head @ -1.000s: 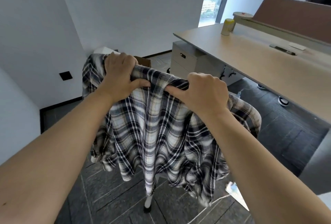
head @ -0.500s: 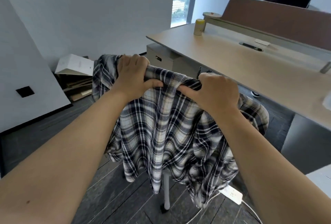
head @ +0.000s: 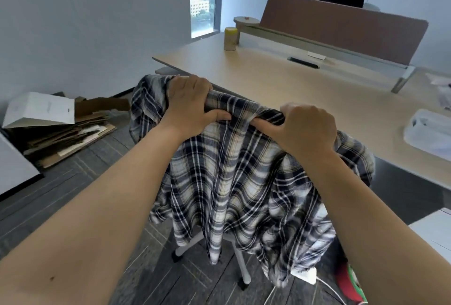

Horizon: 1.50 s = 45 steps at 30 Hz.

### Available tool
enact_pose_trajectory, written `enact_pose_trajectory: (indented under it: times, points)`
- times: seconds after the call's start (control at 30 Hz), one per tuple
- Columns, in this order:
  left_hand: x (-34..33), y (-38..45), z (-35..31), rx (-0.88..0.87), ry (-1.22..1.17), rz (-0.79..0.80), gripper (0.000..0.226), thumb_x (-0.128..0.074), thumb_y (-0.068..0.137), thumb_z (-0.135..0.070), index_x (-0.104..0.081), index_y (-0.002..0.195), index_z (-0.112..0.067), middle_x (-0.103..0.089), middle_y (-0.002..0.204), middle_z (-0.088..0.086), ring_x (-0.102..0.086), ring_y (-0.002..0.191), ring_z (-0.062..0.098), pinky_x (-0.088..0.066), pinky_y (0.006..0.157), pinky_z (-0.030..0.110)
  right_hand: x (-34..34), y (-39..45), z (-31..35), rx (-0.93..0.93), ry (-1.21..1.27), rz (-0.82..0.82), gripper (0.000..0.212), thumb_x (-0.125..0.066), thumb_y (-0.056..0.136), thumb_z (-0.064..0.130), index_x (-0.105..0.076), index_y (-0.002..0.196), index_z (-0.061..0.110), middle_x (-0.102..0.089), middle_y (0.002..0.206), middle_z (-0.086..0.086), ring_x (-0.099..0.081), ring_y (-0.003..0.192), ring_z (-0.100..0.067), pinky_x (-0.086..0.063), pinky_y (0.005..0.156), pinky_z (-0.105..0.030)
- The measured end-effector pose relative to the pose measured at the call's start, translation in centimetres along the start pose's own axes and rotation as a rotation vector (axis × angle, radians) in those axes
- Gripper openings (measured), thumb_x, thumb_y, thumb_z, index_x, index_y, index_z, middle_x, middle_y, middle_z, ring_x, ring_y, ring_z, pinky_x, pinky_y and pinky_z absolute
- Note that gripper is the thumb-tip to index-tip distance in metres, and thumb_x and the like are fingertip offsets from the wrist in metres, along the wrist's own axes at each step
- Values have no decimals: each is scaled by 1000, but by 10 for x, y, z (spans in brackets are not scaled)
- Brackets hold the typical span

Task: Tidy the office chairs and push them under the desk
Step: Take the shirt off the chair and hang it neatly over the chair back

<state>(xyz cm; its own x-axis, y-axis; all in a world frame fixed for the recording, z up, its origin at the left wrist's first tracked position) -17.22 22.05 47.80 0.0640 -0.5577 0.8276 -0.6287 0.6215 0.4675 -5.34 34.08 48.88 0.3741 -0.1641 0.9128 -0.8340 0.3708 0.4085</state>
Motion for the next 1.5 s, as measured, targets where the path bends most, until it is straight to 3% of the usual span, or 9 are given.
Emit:
enact_pose_trajectory:
  times: [0.13,0.27,0.43,0.67,0.87,0.97,1.13,1.37,1.5]
  points:
    - [-22,38,-10,-36,5,-5,62,-67,69,-49,-50,98,2,-35,91,8,-38,93,27,-19,84,31,-12,24,-29,-47,-4,3,66,-43,69,74,-39,55,10,-29,44,2,-25,39,-12,-19,44,-17]
    - [-44,71,-15,-60,-33,30,61,-67,70,-47,-50,101,4,-45,96,16,-41,97,30,-18,84,32,-21,45,-51,-79,-26,-21,65,-42,69,74,-35,53,11,-28,44,2,-24,39,-12,-18,44,-17]
    - [-68,112,-17,-87,-117,55,62,-68,68,-48,-50,101,2,-35,93,8,-32,91,23,-19,81,29,-32,70,-72,-146,-53,-69,69,-40,68,77,-37,55,9,-24,45,4,-23,41,-12,-20,46,-18]
    - [-97,155,-24,-156,-286,74,60,-71,68,-43,-49,101,2,-32,95,5,-27,91,17,-14,69,19,-43,88,-103,-361,-10,-110,56,-44,77,66,-37,74,11,-42,74,-4,-36,74,-19,-34,87,-39]
    - [-114,186,-25,-197,-329,120,55,-70,70,-43,-48,100,-2,-32,95,4,-26,90,17,-13,65,16,-55,110,-117,-414,-14,-104,61,-34,69,73,-38,69,12,-35,64,3,-36,74,-19,-15,74,-33]
    - [-124,200,-25,-211,-342,129,52,-69,69,-45,-46,95,-6,-32,96,3,-27,90,17,-15,67,16,-59,118,-126,-428,-17,-114,61,-38,71,72,-38,67,11,-28,59,6,-36,75,-20,-2,64,-29]
    - [-137,217,-27,-237,-352,150,56,-69,71,-43,-48,103,-2,-32,97,3,-27,94,18,-19,76,19,-63,132,-139,-437,-31,-102,57,-34,68,71,-32,63,14,-24,57,8,-35,74,-20,-1,60,-30]
    - [-153,229,-38,-320,-318,235,52,-67,76,-36,-45,110,-3,-42,113,15,-35,105,28,-30,92,32,-73,143,-163,-456,51,-91,53,-44,72,67,-24,57,20,-24,60,9,-33,81,-19,-15,73,-34]
    - [-151,228,-42,-318,-301,248,53,-65,77,-36,-44,114,-3,-42,121,17,-36,111,29,-29,102,38,-75,142,-167,-470,75,-74,57,-36,64,73,-31,63,16,-25,61,9,-32,82,-19,-20,74,-35]
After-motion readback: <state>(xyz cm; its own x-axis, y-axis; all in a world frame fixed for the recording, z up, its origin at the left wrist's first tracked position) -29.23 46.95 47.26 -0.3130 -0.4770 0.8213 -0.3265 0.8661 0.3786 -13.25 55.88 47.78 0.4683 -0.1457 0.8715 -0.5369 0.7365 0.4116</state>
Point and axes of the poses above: each hand's wrist, its own y-axis towards the middle knuckle, its own x-axis out of the back of the hand, z = x × y, the point moved 10 cm from there along y, towards the middle knuckle
